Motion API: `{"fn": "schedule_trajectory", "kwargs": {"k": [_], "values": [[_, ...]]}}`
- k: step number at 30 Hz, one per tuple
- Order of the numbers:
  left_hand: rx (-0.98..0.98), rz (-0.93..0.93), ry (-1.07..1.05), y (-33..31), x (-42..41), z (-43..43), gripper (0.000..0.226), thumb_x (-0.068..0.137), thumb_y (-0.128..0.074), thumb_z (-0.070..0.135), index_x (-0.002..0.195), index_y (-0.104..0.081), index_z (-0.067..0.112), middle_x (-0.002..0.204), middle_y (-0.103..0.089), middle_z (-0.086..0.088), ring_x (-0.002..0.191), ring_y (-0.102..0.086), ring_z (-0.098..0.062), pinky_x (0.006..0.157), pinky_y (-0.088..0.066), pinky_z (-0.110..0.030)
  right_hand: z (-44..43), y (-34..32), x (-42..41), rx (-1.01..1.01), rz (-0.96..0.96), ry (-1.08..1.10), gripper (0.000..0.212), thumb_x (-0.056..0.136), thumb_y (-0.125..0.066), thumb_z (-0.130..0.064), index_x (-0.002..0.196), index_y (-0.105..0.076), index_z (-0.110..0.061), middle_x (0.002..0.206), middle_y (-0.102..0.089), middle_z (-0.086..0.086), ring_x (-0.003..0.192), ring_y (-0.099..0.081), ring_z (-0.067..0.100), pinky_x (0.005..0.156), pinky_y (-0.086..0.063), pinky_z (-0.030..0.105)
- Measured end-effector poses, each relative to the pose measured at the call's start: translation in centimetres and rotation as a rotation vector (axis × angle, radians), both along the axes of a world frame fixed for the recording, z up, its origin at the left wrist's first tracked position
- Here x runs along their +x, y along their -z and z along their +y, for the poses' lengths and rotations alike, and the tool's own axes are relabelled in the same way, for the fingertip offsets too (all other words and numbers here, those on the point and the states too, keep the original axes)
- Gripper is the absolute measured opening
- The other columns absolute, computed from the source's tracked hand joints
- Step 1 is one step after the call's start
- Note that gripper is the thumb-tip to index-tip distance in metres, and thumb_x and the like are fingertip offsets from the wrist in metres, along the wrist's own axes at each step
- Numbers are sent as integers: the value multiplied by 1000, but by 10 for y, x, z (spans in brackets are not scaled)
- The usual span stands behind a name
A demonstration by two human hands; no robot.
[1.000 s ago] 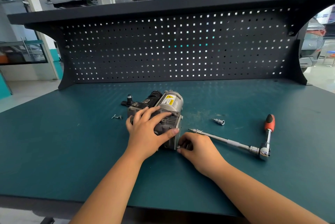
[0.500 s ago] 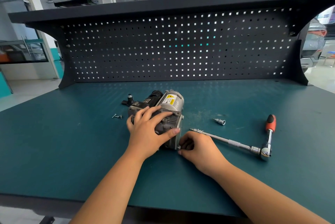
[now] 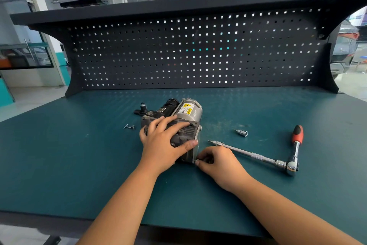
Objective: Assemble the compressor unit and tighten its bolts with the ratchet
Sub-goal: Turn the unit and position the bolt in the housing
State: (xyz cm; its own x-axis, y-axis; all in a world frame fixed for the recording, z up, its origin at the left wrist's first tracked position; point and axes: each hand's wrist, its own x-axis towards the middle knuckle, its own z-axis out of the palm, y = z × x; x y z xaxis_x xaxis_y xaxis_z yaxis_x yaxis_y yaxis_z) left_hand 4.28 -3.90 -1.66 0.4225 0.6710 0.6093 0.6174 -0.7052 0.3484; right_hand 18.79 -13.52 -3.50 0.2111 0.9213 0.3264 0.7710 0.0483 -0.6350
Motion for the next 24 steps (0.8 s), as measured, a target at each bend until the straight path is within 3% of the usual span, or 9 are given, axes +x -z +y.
{"fn": "schedule_trajectory", "kwargs": {"k": [5,10,17,21,24], "values": [[-2,3,-2,-1,0,0,71,59,-31,87,117,-54,54,139,-38,24,133,-18,-7,108,-3,-39,0,-1,-1,-41,-69,-40,18,92,-55,-26,94,-68,-15,87,-68,0,83,-60,17,77,-48,31],[-2,3,1,-1,0,0,72,59,-30,88,118,-54,53,140,-38,23,133,-18,-7,107,-3,-38,-1,-1,-1,-64,-108,-38,12,85,-63,-27,92,-63,-17,73,-55,-9,72,-52,14,68,-43,28],[0,4,-4,0,0,1,71,60,-30,88,118,-54,53,140,-38,23,134,-19,-8,109,-5,-42,1,0,-1,-11,-158,-54,16,91,-60,-25,99,-66,-13,91,-55,0,89,-52,19,78,-41,30],[4,5,-5,0,0,1,71,60,-30,88,118,-53,54,140,-38,23,133,-18,-8,108,-3,-40,1,0,-1,19,-160,-41,17,89,-63,-26,97,-67,-11,86,-46,-2,84,-47,16,75,-37,28],[1,8,-3,0,0,0,71,60,-30,88,118,-53,55,140,-38,23,133,-18,-8,108,-2,-39,2,-1,-1,36,-118,-24,15,86,-66,-25,89,-56,-14,88,-46,-3,82,-43,13,74,-37,26]]}}
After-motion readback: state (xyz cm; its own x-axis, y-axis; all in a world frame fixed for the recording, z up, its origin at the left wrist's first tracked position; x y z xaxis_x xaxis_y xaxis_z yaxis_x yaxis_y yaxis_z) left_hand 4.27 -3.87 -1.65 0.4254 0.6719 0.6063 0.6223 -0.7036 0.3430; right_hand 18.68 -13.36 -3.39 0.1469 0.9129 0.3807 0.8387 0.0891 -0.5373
